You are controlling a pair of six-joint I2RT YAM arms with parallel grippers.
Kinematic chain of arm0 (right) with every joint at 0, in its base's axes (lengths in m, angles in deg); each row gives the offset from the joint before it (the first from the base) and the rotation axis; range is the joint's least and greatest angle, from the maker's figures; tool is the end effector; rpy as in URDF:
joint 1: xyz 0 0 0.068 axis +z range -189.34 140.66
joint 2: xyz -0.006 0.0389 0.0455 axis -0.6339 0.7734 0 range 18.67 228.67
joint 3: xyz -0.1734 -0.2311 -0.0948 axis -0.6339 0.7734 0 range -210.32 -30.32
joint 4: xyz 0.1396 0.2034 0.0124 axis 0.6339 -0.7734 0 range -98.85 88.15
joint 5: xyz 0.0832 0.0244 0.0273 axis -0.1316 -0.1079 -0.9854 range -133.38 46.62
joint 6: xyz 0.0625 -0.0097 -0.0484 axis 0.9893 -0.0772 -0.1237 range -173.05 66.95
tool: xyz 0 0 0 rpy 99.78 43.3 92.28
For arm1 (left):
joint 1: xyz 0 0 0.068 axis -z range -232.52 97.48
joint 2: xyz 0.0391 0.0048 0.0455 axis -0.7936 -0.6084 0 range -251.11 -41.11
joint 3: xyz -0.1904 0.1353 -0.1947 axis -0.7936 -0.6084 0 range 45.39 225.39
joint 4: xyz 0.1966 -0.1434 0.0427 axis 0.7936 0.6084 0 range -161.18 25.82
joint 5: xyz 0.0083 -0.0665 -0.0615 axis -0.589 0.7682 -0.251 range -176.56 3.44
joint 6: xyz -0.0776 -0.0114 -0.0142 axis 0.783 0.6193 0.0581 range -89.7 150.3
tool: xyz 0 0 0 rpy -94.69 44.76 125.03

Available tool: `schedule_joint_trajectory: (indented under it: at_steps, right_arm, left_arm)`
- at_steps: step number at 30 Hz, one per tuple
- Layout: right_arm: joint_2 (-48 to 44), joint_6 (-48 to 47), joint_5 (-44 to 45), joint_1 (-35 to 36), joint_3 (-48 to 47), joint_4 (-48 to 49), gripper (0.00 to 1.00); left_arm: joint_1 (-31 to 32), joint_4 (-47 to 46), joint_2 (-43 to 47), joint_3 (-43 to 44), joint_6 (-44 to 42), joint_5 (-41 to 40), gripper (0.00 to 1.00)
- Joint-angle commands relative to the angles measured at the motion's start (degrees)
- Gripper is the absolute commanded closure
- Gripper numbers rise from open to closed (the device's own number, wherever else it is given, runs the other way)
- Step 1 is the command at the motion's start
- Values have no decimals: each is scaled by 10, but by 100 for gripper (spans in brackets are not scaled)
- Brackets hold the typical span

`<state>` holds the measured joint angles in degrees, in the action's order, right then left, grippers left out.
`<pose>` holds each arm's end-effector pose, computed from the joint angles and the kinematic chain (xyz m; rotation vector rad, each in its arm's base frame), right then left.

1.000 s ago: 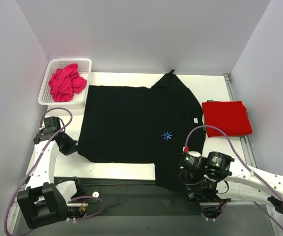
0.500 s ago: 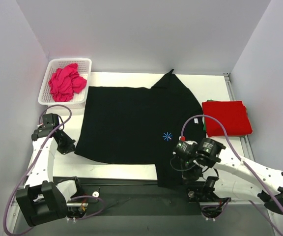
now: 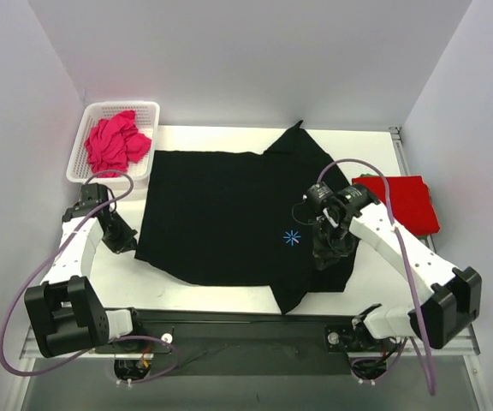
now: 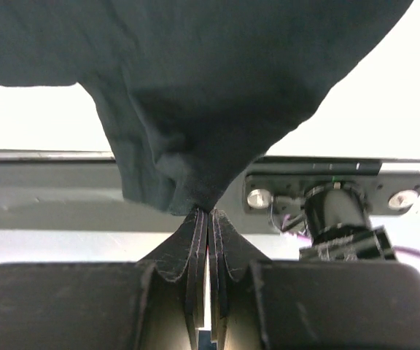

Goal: Fold and stack the t-shirts
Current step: Fold the flattened tshirt in 1/3 of the way

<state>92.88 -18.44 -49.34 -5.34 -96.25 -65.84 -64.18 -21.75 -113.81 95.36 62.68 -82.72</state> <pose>0.1772 0.1281 0.2894 -0.0083 2.9199 0.3823 0.2071 0.0382 0.2273 -1.0519 2.6405 -0.1741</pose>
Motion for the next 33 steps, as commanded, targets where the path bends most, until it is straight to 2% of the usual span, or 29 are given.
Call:
schedule_joint_trajectory:
  at_steps: [1,15,23,33]
  right_arm:
    - [42,-59,10,-27,-50,-11,100]
    - [189,-124,14,-151,-234,-5,100]
    - [281,-143,25,-192,-357,-6,100]
    - [356,-147,36,-226,-466,-10,100]
  left_arm:
    - [15,-47,-23,51,-13,17,100]
    - [26,-70,-96,148,-10,8,100]
    - [26,-88,-137,187,-13,8,100]
    - [26,-128,-179,212,-17,21,100]
